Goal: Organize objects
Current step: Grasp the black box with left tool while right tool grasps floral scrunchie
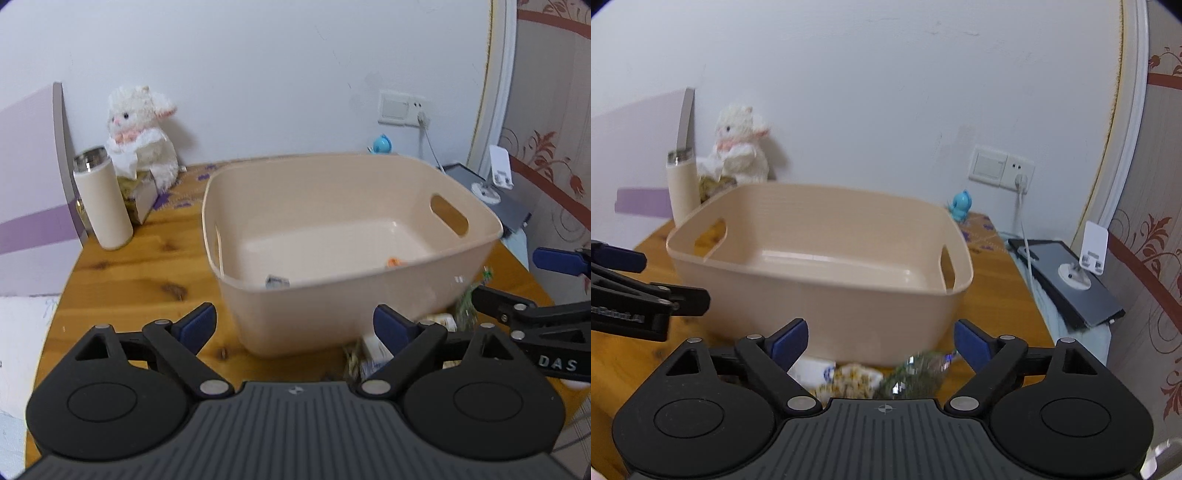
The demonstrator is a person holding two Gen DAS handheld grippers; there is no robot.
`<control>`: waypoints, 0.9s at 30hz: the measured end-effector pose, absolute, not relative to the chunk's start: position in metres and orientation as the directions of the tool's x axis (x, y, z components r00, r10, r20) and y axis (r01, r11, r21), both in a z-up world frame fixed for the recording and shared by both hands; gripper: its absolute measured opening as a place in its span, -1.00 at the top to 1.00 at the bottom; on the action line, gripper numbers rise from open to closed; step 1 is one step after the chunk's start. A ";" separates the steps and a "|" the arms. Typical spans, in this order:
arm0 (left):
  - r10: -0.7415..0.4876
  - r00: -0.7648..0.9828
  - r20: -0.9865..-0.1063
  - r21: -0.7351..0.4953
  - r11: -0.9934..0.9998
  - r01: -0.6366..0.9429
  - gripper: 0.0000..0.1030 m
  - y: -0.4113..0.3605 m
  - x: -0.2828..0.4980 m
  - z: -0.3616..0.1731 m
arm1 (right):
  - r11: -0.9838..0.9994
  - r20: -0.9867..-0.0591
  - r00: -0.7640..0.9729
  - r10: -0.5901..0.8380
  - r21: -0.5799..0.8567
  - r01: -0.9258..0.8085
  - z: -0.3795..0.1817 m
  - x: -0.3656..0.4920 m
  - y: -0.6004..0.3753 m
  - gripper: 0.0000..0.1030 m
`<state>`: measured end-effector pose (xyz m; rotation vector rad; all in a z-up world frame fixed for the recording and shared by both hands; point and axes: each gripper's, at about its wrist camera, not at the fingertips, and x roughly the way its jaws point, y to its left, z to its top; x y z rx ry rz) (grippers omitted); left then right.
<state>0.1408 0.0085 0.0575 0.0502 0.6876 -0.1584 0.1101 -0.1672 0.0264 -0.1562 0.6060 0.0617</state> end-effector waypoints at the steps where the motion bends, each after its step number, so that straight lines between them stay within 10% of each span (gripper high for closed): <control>1: -0.139 0.751 -0.645 -0.016 0.985 0.169 -0.80 0.010 0.138 0.054 | 0.986 -0.580 0.814 0.013 -0.130 -0.108 0.022 0.109 -0.167 -0.71; 20: -0.127 0.645 -0.754 0.015 0.978 0.210 -0.76 0.011 0.146 -0.017 | 0.988 -0.712 0.699 0.058 -0.060 -0.142 -0.046 0.130 -0.162 -0.56; 27: -0.159 0.607 -0.779 -0.001 0.968 0.252 -0.07 0.002 0.153 -0.029 | 0.987 -0.727 0.681 0.093 -0.022 -0.158 -0.050 0.136 -0.158 0.14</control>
